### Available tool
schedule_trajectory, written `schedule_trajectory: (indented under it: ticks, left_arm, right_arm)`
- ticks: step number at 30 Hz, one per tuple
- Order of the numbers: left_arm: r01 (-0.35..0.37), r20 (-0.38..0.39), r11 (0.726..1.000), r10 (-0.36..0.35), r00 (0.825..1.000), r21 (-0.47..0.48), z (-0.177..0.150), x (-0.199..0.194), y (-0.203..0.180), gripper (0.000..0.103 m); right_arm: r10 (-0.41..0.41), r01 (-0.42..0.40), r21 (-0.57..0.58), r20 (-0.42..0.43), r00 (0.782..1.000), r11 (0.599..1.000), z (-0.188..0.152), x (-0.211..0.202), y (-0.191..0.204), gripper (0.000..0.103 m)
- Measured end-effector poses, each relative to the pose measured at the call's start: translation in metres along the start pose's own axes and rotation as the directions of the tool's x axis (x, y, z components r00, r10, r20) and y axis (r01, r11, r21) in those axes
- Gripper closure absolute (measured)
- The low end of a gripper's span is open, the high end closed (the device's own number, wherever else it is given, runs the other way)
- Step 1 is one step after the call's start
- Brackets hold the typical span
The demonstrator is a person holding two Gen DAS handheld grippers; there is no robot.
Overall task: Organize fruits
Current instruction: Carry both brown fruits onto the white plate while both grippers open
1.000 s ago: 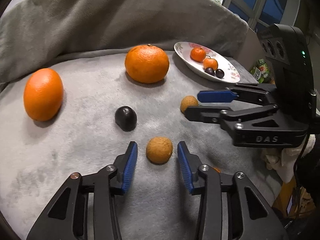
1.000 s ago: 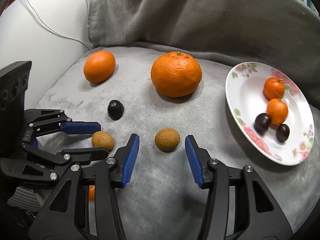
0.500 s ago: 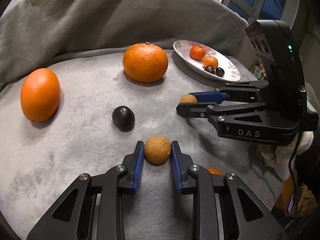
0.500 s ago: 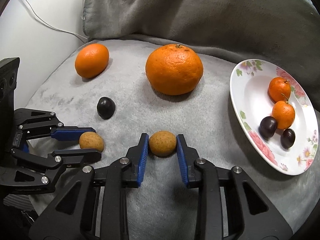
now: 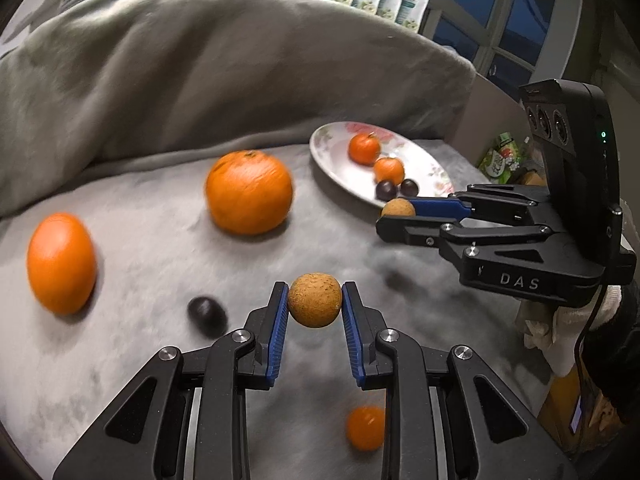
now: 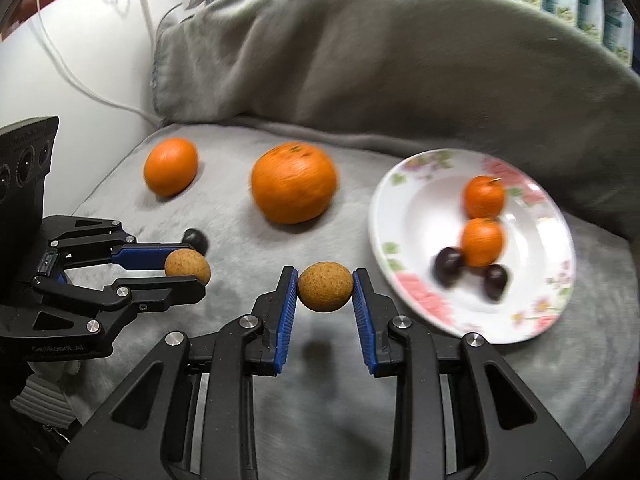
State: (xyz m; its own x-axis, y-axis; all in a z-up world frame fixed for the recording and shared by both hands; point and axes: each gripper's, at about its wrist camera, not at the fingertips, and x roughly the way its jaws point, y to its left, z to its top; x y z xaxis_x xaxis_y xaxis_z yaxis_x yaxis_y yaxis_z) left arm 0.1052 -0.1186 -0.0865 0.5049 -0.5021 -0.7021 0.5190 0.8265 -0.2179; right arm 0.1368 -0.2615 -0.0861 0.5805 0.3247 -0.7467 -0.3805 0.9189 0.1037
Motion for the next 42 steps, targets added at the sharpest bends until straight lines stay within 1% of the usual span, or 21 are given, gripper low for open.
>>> schedule_trajectory:
  ticks: [4, 10, 15, 19, 25, 36, 37, 38, 39, 40, 41, 42]
  left_arm:
    - [0.015, 0.01, 1.0, -0.016, 1.0, 0.023, 0.014, 0.005, -0.011, 0.078]
    - [0.037, 0.036, 0.998, -0.039, 0.999, 0.056, 0.037, 0.017, -0.03, 0.078]
    - [0.046, 0.03, 0.996, -0.048, 0.998, 0.073, 0.049, 0.03, -0.042, 0.078]
    - [0.046, 0.025, 0.996, -0.048, 0.999, 0.082, 0.058, 0.042, -0.049, 0.078]
    - [0.042, 0.017, 0.995, -0.044, 0.999, 0.09, 0.067, 0.053, -0.054, 0.078]
    - [0.035, 0.022, 0.994, -0.037, 0.999, 0.102, 0.073, 0.058, -0.055, 0.078]
    - [0.032, 0.023, 0.994, -0.035, 0.999, 0.106, 0.074, 0.059, -0.056, 0.078]
    - [0.031, 0.021, 0.993, -0.034, 0.999, 0.112, 0.074, 0.059, -0.056, 0.077]
    - [0.031, 0.022, 0.993, -0.034, 0.999, 0.115, 0.075, 0.059, -0.057, 0.073]
    - [0.027, 0.027, 0.992, -0.03, 0.999, 0.121, 0.075, 0.058, -0.057, 0.065]
    - [0.022, 0.029, 0.992, -0.026, 0.999, 0.121, 0.076, 0.057, -0.057, 0.061]
    - [0.022, 0.032, 0.993, -0.026, 0.999, 0.12, 0.076, 0.057, -0.057, 0.056]
  right_arm:
    - [-0.036, 0.036, 0.025, 0.024, 0.999, 0.999, 0.003, -0.013, -0.021, 0.074]
    - [-0.086, 0.082, 0.094, 0.045, 0.995, 0.992, 0.003, -0.024, -0.058, 0.074]
    - [-0.125, 0.117, 0.134, 0.052, 0.991, 0.984, 0.001, -0.028, -0.086, 0.074]
    - [-0.141, 0.131, 0.157, 0.051, 0.989, 0.979, 0.0, -0.027, -0.102, 0.074]
    - [-0.151, 0.143, 0.168, 0.034, 0.988, 0.975, -0.002, -0.02, -0.114, 0.074]
    - [-0.162, 0.155, 0.172, 0.032, 0.986, 0.973, -0.002, -0.016, -0.117, 0.073]
    - [-0.163, 0.155, 0.172, 0.035, 0.986, 0.973, -0.002, -0.016, -0.116, 0.072]
    - [-0.169, 0.16, 0.173, 0.039, 0.985, 0.972, -0.001, -0.017, -0.116, 0.067]
    - [-0.176, 0.166, 0.175, 0.042, 0.983, 0.97, -0.001, -0.019, -0.116, 0.052]
    - [-0.181, 0.17, 0.177, 0.048, 0.982, 0.969, -0.001, -0.022, -0.115, 0.039]
    - [-0.185, 0.172, 0.18, 0.057, 0.981, 0.969, 0.0, -0.025, -0.115, 0.036]
    - [-0.188, 0.174, 0.182, 0.062, 0.98, 0.968, 0.0, -0.028, -0.114, 0.035]
